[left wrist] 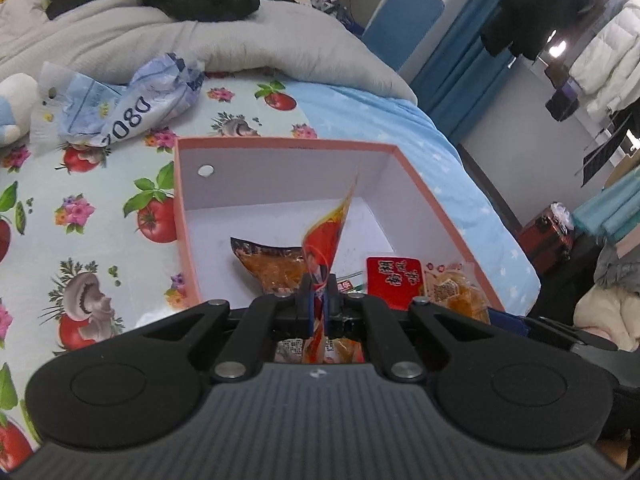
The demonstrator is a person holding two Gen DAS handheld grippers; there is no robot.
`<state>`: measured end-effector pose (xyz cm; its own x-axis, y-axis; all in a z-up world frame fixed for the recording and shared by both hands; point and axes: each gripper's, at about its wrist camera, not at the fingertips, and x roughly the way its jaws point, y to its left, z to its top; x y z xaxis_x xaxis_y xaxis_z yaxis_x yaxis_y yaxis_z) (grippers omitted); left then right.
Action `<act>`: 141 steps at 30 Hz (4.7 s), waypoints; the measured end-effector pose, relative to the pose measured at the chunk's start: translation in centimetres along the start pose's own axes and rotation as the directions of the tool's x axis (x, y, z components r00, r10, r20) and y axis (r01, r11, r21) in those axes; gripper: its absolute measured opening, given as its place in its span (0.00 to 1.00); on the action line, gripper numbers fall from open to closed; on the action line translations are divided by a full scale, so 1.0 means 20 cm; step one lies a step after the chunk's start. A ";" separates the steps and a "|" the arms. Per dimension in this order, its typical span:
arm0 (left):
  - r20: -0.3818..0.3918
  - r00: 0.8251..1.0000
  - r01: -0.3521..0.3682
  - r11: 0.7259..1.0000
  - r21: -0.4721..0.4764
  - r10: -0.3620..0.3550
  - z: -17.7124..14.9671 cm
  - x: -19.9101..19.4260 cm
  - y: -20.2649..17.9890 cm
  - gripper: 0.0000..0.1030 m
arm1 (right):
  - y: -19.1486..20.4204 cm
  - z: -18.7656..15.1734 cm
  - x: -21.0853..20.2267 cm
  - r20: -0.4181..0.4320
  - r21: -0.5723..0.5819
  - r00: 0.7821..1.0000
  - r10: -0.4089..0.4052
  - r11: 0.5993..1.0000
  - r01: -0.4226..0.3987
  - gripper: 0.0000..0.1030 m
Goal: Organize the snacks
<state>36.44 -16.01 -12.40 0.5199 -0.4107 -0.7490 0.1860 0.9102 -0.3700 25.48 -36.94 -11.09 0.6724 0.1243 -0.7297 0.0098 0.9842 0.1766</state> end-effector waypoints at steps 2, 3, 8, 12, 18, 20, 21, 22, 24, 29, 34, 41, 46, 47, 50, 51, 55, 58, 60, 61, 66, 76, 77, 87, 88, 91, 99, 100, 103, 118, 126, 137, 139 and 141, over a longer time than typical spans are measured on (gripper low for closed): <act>-0.009 1.000 -0.002 1.000 0.003 0.002 0.01 0.04 0.00 0.04 | -0.01 0.00 0.04 -0.009 -0.001 1.000 -0.003 1.000 0.003 0.51; -0.013 1.000 0.000 1.000 -0.001 0.000 0.01 0.05 0.00 0.04 | -0.01 0.00 0.05 -0.014 -0.002 1.000 -0.008 1.000 0.008 0.53; -0.025 1.000 0.008 1.000 -0.019 -0.009 0.02 0.09 0.03 0.08 | -0.04 0.00 0.11 -0.032 0.024 0.999 -0.022 0.999 0.023 0.56; -0.025 0.999 -0.025 0.999 -0.030 0.024 0.03 0.07 0.05 0.55 | -0.05 0.00 0.12 -0.041 0.045 0.999 -0.022 0.999 0.024 0.64; 0.027 0.999 -0.046 0.998 -0.043 0.047 0.05 -0.04 0.07 0.59 | -0.04 0.00 0.09 -0.038 0.041 0.999 -0.018 0.999 0.019 0.82; 0.049 0.998 -0.047 0.998 -0.029 0.049 0.05 -0.10 0.05 0.59 | -0.04 0.02 0.05 -0.026 0.038 1.000 -0.016 0.999 0.017 0.86; 0.060 0.997 -0.046 0.999 -0.023 0.048 0.05 -0.14 0.04 0.59 | -0.04 0.02 0.02 -0.016 0.037 1.000 -0.012 0.999 0.013 0.86; 0.070 0.996 -0.046 0.999 -0.018 0.047 0.05 -0.18 0.02 0.59 | -0.03 0.03 -0.01 -0.004 0.037 1.000 -0.010 0.999 0.011 0.87; 0.083 0.996 -0.040 0.999 -0.009 0.040 0.04 -0.26 0.00 0.60 | -0.02 0.04 -0.09 0.025 0.029 1.000 -0.012 1.000 0.011 0.87; 0.159 0.986 -0.044 0.999 0.020 0.041 0.00 -0.53 -0.09 0.72 | 0.00 0.04 -0.33 0.105 0.025 0.994 -0.026 0.999 0.023 0.87; 0.197 0.980 -0.060 0.992 0.111 0.037 -0.09 -0.80 -0.21 0.81 | 0.04 0.00 -0.58 0.205 0.044 0.978 -0.032 0.999 0.024 0.87; 0.270 0.961 -0.095 0.986 0.136 0.056 -0.27 -1.14 -0.29 0.93 | 0.12 -0.08 -0.87 0.291 0.043 0.957 0.016 0.999 -0.030 0.87; 0.288 0.957 -0.084 0.987 0.135 0.042 -0.47 -1.34 -0.32 0.96 | 0.16 -0.18 -1.05 0.309 0.010 0.950 0.040 0.999 -0.046 0.87; 0.288 0.957 -0.082 0.988 0.132 0.041 -0.51 -1.38 -0.32 0.96 | 0.18 -0.21 -1.09 0.314 0.002 0.948 0.042 0.999 -0.045 0.87; 0.302 0.952 -0.091 0.988 0.125 0.049 -0.62 -1.46 -0.32 0.96 | 0.19 -0.28 -1.16 0.331 0.010 0.943 0.042 0.999 -0.048 0.87; 0.308 0.950 -0.087 0.990 0.114 0.048 -0.66 -1.49 -0.31 0.97 | 0.20 -0.30 -1.17 0.330 0.009 0.943 0.048 0.998 -0.054 0.87; 0.323 0.945 -0.089 0.991 0.101 0.052 -0.78 -1.59 -0.29 0.97 | 0.22 -0.39 -1.24 0.345 -0.014 0.938 0.047 0.999 -0.045 0.87; 0.331 0.941 -0.108 0.989 0.103 0.068 -0.84 -1.64 -0.29 0.97 | 0.23 -0.46 -1.27 0.335 -0.010 0.941 0.053 0.999 -0.053 0.87; 0.334 0.940 -0.117 0.987 0.110 0.074 -0.88 -1.67 -0.29 0.97 | 0.23 -0.49 -1.28 0.322 -0.006 0.945 0.056 0.998 -0.057 0.87; 0.336 0.939 -0.120 0.986 0.113 0.075 -0.89 -1.68 -0.29 0.97 | 0.24 -0.51 -1.28 0.317 -0.007 0.947 0.057 0.998 -0.057 0.87; 0.345 0.935 -0.134 0.984 0.117 0.086 -0.94 -1.72 -0.29 0.97 | 0.29 -0.58 -1.33 0.316 -0.019 0.946 0.063 0.998 -0.060 0.87; 0.323 0.942 -0.144 0.981 0.129 0.095 -1.00 -1.72 -0.33 0.97 | 0.31 -0.65 -1.35 0.291 -0.027 0.954 0.072 0.997 -0.067 0.87; 0.322 0.942 -0.144 0.981 0.133 0.094 -1.00 -1.72 -0.34 0.97 | 0.31 -0.65 -1.35 0.293 -0.025 0.954 0.066 0.998 -0.061 0.87; 0.329 0.937 -0.168 0.976 0.137 0.115 -0.99 -1.72 -0.37 0.97 | 0.23 -0.65 -1.39 0.324 0.019 0.945 0.045 0.998 -0.054 0.87; 0.332 0.936 -0.171 0.976 0.137 0.117 -0.98 -1.72 -0.37 0.97 | 0.23 -0.65 -1.39 0.328 0.025 0.944 0.048 0.998 -0.059 0.87; 0.343 0.931 -0.180 0.974 0.138 0.124 -0.96 -1.72 -0.39 0.97 | 0.22 -0.65 -1.38 0.317 0.027 0.947 0.054 0.997 -0.066 0.87; 0.366 0.922 -0.190 0.972 0.142 0.127 -0.95 -1.76 -0.44 0.98 | 0.24 -0.64 -1.38 0.322 0.003 0.945 0.054 0.998 -0.058 0.87; 0.367 0.921 -0.194 0.971 0.142 0.130 -0.95 -1.77 -0.44 0.98 | 0.24 -0.64 -1.39 0.324 0.003 0.945 0.054 0.998 -0.058 0.87; 0.371 0.918 -0.198 0.971 0.132 0.137 -0.94 -1.78 -0.43 0.98 | 0.24 -0.63 -1.39 0.326 0.001 0.944 0.057 0.998 -0.061 0.87; 0.398 0.903 -0.242 0.956 0.164 0.161 -0.93 -1.82 -0.42 0.99 | 0.23 -0.62 -1.37 0.319 0.017 0.947 0.048 0.998 -0.056 0.87; 0.387 0.909 -0.232 0.960 0.155 0.157 -0.91 -1.80 -0.40 0.99 | 0.25 -0.61 -1.33 0.325 0.015 0.944 0.055 0.998 -0.063 0.87; 0.326 0.931 -0.216 0.967 0.135 0.163 -0.89 -1.67 -0.30 0.99 | 0.28 -0.58 -1.27 0.319 -0.009 0.947 0.044 0.999 -0.044 0.87; 0.320 0.933 -0.219 0.966 0.138 0.166 -0.87 -1.65 -0.30 0.99 | 0.28 -0.57 -1.26 0.324 -0.003 0.945 0.040 0.999 -0.041 0.87; 0.318 0.933 -0.222 0.965 0.141 0.168 -0.86 -1.64 -0.30 0.99 | 0.28 -0.57 -1.25 0.321 -0.005 0.946 0.038 0.999 -0.039 0.87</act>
<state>3.93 -8.91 4.83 0.7818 -0.2134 -0.5859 0.1817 0.9768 -0.1133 0.33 -33.17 0.67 0.8742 0.1148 -0.4718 -0.0197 0.9792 0.2017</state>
